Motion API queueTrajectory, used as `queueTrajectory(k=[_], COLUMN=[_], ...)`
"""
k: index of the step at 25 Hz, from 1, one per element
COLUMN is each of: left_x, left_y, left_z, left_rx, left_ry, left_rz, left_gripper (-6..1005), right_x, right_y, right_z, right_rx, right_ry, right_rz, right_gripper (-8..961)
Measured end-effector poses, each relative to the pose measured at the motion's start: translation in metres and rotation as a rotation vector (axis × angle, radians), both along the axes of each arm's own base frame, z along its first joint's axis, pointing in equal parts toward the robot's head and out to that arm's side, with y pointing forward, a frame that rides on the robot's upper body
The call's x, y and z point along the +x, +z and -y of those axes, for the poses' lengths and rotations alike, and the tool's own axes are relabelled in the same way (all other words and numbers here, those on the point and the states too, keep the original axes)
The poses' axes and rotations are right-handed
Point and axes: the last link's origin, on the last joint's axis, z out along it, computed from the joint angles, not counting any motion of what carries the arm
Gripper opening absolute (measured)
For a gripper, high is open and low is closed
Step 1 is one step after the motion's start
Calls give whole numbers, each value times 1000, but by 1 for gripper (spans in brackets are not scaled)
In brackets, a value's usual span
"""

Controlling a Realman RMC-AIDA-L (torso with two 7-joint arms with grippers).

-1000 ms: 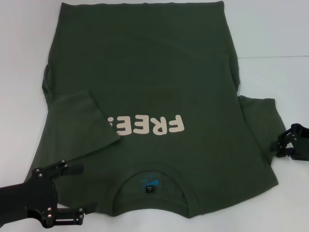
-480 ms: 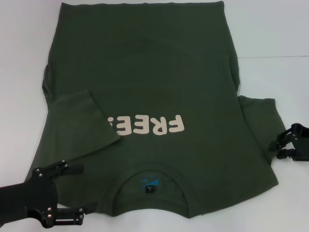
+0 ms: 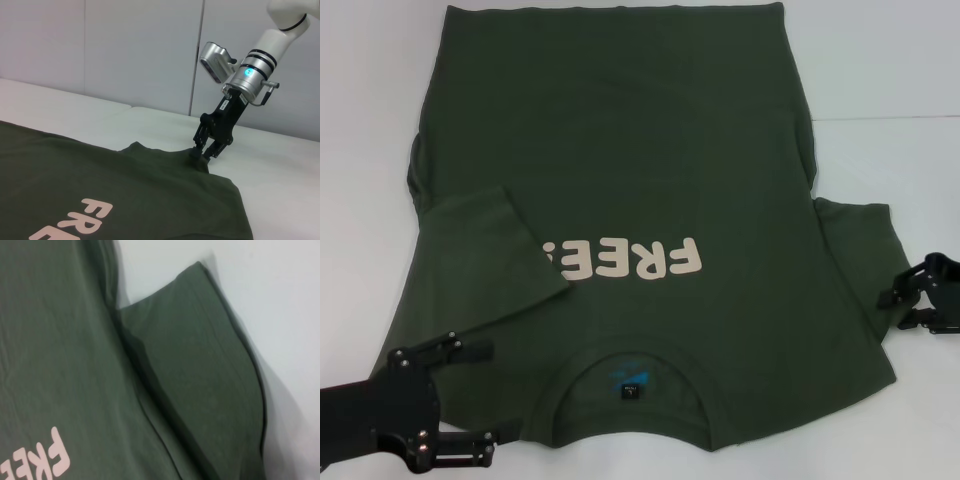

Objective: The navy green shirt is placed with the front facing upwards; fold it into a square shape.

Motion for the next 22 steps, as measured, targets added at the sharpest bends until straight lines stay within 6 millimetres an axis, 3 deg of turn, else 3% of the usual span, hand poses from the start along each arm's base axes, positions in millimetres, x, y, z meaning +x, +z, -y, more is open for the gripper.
queueTrajectory(k=[14, 22], left_x=[0, 0], left_y=[0, 0], left_z=[-1, -1], left_rx=[2, 3], left_ry=[0, 1], left_rz=[-2, -2], left_gripper=[960, 961], right_x=[-1, -5], right_y=[-6, -9], right_z=[-3, -6], right_rx=[-16, -49], right_ry=[-11, 22], right_rz=[40, 75], right_gripper=[377, 309])
